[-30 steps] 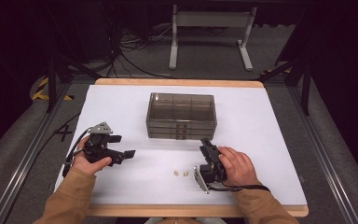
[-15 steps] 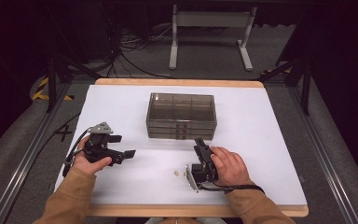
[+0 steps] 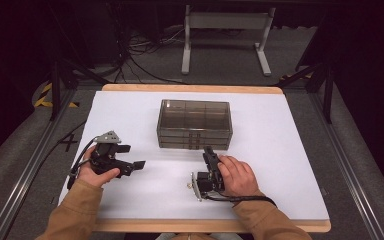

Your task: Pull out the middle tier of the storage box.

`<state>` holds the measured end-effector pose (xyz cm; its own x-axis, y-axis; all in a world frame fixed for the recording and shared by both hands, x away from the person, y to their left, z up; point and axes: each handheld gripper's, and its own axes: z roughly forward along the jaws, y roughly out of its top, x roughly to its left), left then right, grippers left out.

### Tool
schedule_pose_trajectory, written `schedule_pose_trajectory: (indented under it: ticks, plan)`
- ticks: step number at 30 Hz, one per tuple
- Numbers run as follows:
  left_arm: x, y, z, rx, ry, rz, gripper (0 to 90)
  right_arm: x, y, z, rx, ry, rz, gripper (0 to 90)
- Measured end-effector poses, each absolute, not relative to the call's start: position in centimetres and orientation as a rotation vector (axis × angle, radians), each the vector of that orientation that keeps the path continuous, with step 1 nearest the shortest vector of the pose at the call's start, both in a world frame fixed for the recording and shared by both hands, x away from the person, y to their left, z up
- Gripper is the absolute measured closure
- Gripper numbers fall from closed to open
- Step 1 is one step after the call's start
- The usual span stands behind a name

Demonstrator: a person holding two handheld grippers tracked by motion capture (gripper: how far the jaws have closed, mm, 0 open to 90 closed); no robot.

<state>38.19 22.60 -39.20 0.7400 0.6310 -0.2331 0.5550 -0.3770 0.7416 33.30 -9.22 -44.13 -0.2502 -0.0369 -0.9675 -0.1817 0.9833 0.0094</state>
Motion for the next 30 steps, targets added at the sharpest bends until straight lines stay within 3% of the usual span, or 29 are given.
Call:
schedule_pose_trajectory:
  ticks: [30]
  plan:
    - [38.2,22.7,-39.2,2.066,0.891,0.104,11.8,36.0,-6.9,-45.5,-0.089,1.839,0.037,71.0]
